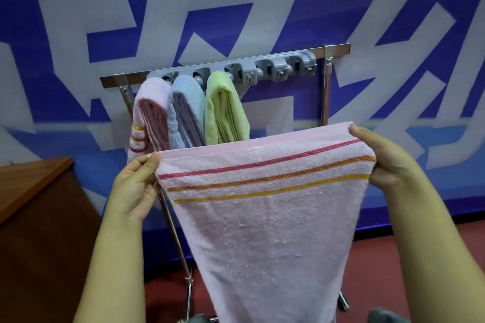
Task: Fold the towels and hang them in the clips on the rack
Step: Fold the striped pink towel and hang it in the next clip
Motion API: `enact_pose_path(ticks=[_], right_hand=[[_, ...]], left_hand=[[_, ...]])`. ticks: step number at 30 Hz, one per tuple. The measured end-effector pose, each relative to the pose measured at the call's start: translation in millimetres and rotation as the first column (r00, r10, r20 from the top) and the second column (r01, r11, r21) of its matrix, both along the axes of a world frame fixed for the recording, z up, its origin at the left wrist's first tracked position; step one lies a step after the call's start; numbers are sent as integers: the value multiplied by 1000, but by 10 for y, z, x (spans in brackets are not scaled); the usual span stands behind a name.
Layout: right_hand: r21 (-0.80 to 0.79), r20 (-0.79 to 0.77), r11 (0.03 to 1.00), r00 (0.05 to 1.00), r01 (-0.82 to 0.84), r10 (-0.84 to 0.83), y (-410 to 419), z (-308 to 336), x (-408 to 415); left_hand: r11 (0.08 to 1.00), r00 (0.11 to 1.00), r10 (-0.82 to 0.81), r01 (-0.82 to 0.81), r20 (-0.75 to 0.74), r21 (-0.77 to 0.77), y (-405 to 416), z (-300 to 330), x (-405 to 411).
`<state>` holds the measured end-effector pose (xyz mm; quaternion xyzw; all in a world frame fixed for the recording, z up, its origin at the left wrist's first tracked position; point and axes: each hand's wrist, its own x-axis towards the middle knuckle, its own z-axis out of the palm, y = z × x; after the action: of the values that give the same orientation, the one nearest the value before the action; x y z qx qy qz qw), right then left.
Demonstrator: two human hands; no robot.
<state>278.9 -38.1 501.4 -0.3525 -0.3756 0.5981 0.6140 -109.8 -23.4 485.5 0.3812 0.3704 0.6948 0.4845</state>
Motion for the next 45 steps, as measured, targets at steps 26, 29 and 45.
enact_pose_path(ticks=[26,29,45], right_hand=[[350,460,929,842,120,-282,-481,-79,-1171],[360,478,924,825,127,-300,-511,-72,-1186],[543,601,834,648,99,-468,-532,-87,-1164]], left_hand=[[992,976,-127,121,-178,-41,-659,126,1463],[994,973,-114,110,-203,-28,-708,147,1479],[984,896,-152,175,-418,17,-869,214,1431]])
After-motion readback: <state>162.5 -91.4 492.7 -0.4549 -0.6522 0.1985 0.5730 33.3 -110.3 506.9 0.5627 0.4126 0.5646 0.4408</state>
